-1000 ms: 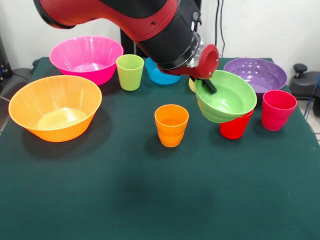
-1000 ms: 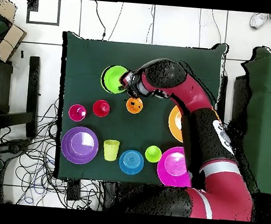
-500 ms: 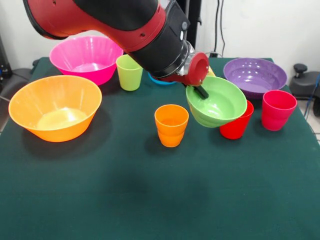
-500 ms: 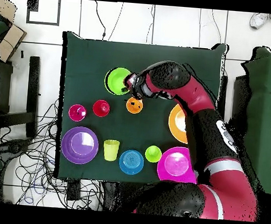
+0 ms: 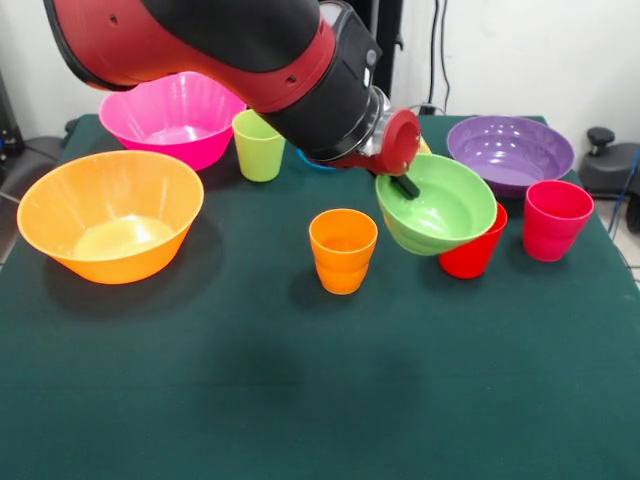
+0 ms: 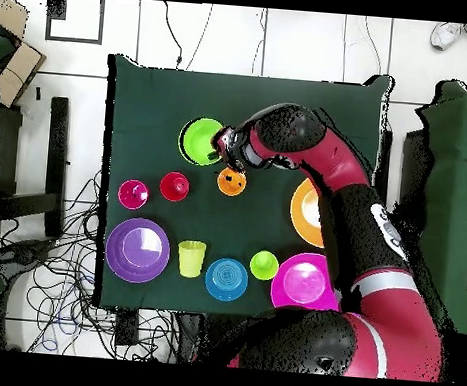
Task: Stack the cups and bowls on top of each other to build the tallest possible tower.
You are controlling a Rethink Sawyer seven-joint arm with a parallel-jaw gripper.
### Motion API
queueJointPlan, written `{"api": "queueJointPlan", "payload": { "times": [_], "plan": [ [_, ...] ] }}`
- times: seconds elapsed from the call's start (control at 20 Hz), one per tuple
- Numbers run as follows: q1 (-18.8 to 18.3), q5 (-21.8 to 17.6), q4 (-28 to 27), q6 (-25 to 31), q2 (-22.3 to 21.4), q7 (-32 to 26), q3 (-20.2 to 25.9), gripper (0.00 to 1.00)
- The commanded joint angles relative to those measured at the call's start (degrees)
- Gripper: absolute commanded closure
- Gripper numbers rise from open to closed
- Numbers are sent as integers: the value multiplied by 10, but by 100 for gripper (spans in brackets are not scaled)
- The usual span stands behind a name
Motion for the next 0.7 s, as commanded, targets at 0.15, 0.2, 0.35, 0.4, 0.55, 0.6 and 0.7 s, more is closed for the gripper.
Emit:
{"api": "queueJointPlan", "payload": {
  "times": [0.15,0.2,0.35,0.4,0.55,0.6,0.7],
  "plan": [
    [-21,-38,5,54,-14,-87,48,100],
    [-24,-37,14,52,-22,-86,51,100],
    [-36,-37,35,57,-45,-87,57,100],
    [-39,-37,40,59,-50,-87,59,100],
    [-51,-39,52,68,-67,-90,65,100],
    [-55,-41,50,74,-70,-91,66,100],
    [-63,-42,59,76,-77,-94,70,100]
  ]
}}
